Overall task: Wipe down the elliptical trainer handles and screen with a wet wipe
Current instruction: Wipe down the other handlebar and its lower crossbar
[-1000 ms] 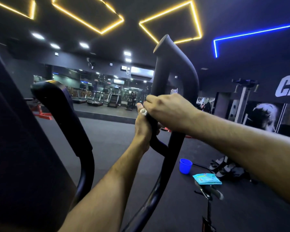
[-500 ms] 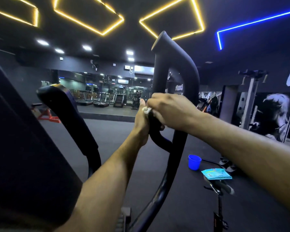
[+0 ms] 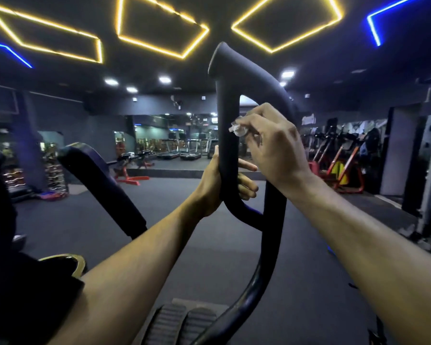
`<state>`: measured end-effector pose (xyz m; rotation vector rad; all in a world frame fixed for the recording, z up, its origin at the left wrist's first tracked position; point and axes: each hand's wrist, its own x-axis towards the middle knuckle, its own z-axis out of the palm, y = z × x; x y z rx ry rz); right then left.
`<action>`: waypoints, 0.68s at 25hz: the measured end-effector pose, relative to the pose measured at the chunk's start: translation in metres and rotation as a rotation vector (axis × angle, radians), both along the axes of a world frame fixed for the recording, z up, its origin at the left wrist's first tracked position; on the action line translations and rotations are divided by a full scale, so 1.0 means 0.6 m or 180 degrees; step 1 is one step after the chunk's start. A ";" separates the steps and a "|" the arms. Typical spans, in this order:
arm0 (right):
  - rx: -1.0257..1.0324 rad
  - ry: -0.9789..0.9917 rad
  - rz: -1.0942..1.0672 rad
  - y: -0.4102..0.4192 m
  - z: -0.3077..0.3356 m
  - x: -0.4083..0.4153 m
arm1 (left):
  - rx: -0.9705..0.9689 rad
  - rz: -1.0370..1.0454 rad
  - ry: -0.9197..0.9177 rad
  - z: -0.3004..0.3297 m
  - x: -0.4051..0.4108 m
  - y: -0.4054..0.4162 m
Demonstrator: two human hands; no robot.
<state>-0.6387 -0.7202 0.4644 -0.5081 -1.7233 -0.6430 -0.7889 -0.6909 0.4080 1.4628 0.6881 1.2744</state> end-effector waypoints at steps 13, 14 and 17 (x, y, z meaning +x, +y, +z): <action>-0.1094 0.0734 0.0505 0.009 -0.201 -0.033 | -0.0494 0.0937 -0.2182 -0.124 0.086 -0.017; -0.1228 0.0739 0.0509 0.007 -0.216 -0.032 | -0.0527 0.0958 -0.2280 -0.136 0.095 -0.024; -0.1436 0.0488 0.0440 0.003 -0.230 -0.016 | -0.0488 0.0883 -0.1940 -0.166 0.092 -0.057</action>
